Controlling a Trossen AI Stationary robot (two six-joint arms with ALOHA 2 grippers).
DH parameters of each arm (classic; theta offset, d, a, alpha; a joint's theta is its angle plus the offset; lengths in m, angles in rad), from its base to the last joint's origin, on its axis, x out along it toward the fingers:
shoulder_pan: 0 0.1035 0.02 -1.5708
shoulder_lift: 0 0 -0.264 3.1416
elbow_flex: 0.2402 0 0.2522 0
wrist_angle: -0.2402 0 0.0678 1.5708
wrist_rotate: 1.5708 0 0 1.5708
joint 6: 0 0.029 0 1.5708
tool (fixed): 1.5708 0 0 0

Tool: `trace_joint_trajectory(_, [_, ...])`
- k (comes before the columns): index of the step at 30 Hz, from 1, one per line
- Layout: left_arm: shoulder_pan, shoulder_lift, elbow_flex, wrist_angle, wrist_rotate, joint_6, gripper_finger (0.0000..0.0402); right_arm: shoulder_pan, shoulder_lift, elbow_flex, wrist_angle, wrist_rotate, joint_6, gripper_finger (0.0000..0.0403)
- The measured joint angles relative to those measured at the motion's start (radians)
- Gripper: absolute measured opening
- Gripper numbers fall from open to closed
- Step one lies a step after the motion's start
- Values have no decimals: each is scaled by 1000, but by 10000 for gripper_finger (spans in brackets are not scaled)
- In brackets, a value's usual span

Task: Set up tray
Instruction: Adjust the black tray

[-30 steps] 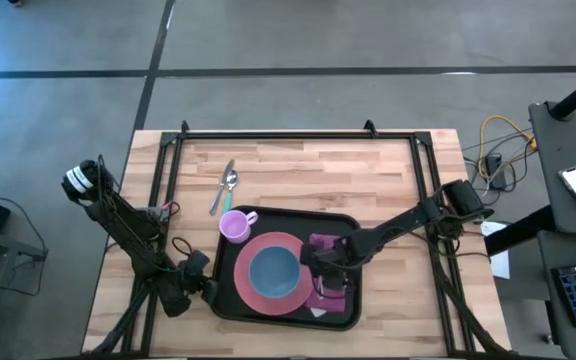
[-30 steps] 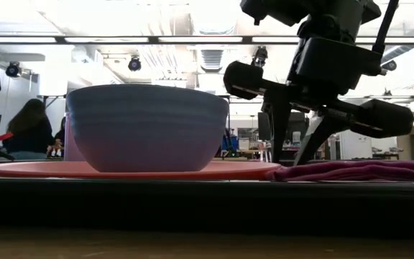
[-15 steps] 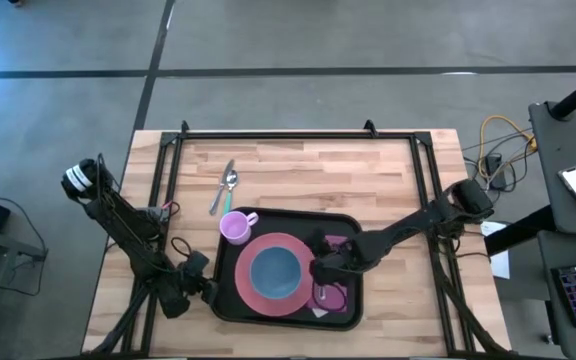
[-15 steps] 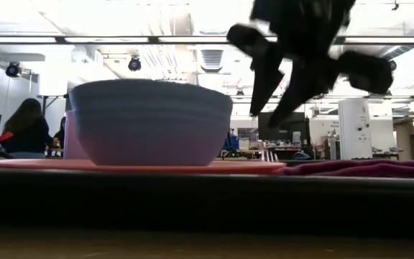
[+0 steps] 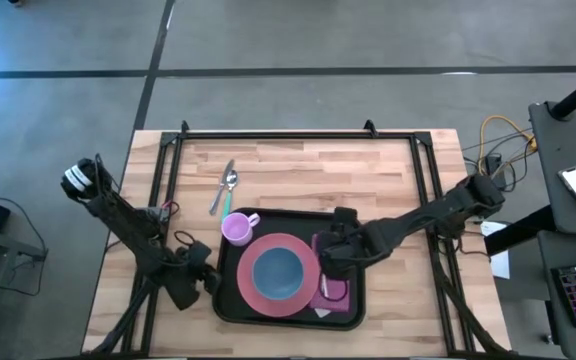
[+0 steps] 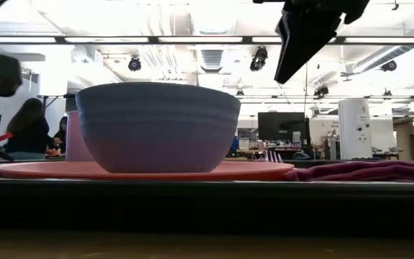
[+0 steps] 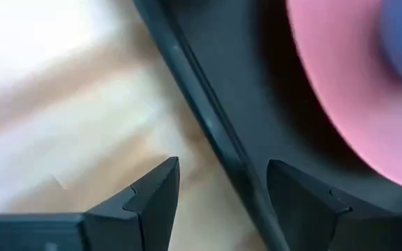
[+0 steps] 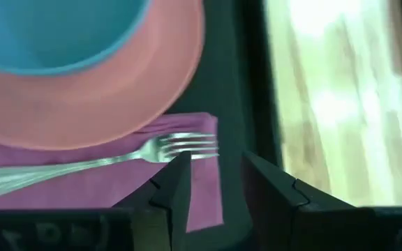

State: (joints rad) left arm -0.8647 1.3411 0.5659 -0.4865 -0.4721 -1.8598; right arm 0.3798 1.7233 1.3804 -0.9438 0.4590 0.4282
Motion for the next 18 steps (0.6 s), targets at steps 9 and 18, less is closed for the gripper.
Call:
trace_joint_trajectory(9, [64,0,-40,142,2,157,196,0,-28,1,-74,39,89,112])
trace_joint_trajectory(18, [109,73,-64,363,-4,239,196,0,-27,0,-74,82,85,112])
